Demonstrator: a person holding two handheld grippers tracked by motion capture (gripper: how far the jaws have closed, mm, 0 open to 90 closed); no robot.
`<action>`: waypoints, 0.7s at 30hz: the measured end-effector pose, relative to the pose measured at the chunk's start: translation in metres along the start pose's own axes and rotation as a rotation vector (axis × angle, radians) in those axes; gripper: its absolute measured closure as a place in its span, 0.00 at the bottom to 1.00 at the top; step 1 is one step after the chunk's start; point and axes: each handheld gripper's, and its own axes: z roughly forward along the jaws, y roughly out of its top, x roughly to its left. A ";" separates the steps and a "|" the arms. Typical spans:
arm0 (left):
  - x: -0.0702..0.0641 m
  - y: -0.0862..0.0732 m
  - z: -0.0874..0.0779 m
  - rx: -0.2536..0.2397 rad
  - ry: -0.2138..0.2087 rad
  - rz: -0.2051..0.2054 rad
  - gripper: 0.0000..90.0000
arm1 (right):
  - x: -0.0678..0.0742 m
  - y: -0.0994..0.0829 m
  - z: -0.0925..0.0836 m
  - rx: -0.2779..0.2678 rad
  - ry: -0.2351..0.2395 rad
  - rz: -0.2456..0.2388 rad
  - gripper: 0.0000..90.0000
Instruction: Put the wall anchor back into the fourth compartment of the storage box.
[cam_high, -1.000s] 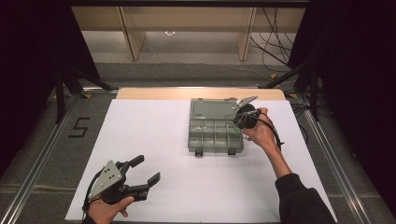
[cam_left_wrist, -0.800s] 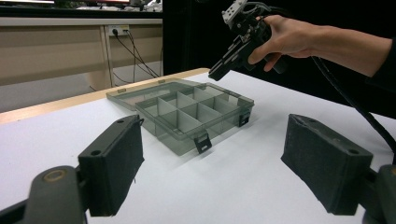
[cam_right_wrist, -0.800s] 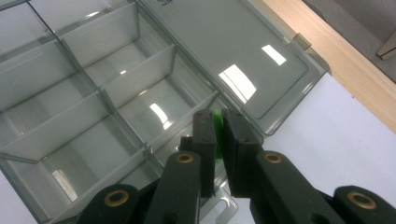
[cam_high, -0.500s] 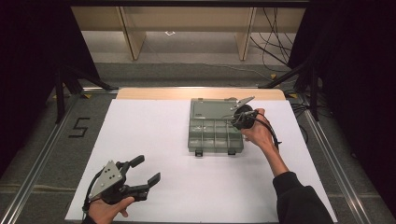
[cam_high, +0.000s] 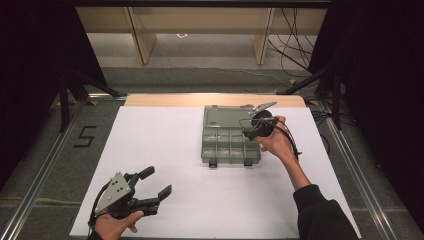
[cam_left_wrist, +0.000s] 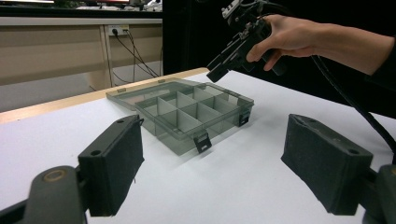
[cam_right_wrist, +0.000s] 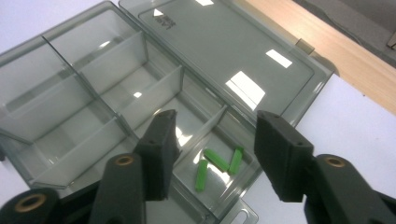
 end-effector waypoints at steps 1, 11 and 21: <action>0.000 0.000 0.000 0.001 0.000 -0.001 0.22 | 0.001 0.000 -0.003 0.001 0.003 0.014 0.52; 0.000 0.000 0.000 0.001 0.001 -0.002 0.22 | 0.004 -0.003 -0.017 -0.052 0.036 0.017 0.43; 0.000 0.000 0.000 0.000 0.001 -0.003 0.22 | 0.021 -0.003 -0.035 -0.119 0.086 0.012 0.39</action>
